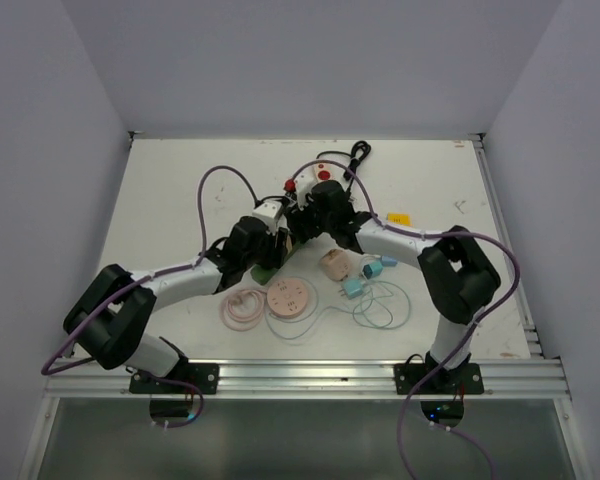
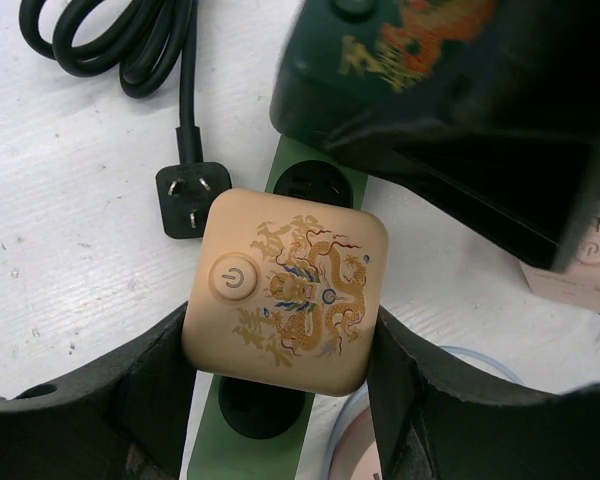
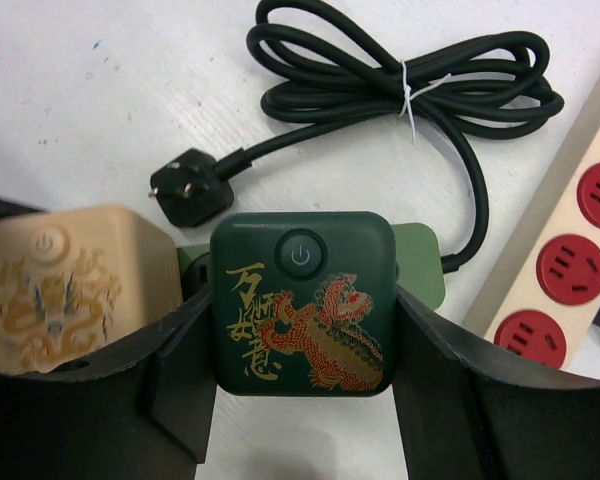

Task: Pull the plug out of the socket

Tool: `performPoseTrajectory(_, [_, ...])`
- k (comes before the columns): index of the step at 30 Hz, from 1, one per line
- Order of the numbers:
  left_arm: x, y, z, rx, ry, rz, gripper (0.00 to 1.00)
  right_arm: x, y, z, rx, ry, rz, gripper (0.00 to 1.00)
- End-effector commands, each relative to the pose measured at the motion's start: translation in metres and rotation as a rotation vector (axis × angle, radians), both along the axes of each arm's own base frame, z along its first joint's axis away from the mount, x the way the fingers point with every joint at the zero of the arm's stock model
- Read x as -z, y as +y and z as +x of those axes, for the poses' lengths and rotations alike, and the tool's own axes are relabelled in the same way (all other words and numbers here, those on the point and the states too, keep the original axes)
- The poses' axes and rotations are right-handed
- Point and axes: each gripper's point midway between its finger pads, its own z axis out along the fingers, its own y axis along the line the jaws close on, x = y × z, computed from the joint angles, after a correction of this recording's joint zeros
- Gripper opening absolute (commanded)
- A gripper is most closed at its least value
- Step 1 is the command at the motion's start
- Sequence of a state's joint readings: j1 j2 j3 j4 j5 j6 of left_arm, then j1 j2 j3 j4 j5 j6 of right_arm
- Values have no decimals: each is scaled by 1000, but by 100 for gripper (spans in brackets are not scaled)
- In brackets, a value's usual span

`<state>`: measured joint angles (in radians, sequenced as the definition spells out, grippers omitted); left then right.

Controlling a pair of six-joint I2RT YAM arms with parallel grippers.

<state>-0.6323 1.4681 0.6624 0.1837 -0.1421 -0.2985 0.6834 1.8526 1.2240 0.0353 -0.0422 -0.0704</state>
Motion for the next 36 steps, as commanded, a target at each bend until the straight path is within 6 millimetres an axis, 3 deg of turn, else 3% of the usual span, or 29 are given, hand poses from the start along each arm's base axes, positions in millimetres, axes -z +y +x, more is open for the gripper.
performPoseTrajectory(1, [22,30,7,-159,55,88,0,-87,9,-13,-62,-227,200,16])
performPoseTrajectory(7, [26,26,9,-163,71,82,0,-86,-2,-27,-75,-257,204,17])
performPoseTrajectory(12, [29,26,8,-157,80,89,0,-80,-18,-24,23,-253,204,17])
performPoseTrajectory(16, [29,29,7,-160,77,95,0,-64,-57,-13,233,-163,174,18])
performPoseTrajectory(17, [27,29,7,-160,72,91,0,-67,-75,-7,313,-152,206,19])
performPoseTrajectory(18, [26,30,6,-159,71,91,0,-56,-88,-10,355,-122,213,21])
performPoseTrajectory(23, [16,28,8,-137,44,85,0,-37,-140,-9,516,-7,315,25])
performPoseTrajectory(30, [12,23,7,-116,41,66,0,-6,-163,-14,600,157,362,29])
performPoseTrajectory(33, [13,23,7,-111,45,71,0,6,-171,-14,643,221,386,40])
performPoseTrajectory(36, [13,23,6,-99,41,81,0,13,-176,-15,667,271,416,45])
